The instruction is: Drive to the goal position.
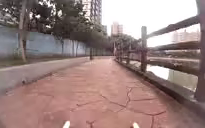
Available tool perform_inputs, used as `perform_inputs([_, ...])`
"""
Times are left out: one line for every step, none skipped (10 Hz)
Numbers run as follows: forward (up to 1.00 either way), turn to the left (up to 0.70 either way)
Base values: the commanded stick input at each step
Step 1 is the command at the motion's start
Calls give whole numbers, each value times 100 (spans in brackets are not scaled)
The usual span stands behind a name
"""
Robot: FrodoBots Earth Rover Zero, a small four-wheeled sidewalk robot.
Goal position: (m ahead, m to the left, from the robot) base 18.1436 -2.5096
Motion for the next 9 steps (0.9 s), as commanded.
perform_inputs([70,0])
perform_inputs([70,0])
perform_inputs([70,0])
perform_inputs([70,0])
perform_inputs([70,0])
perform_inputs([70,0])
perform_inputs([70,0])
perform_inputs([70,0])
perform_inputs([70,0])
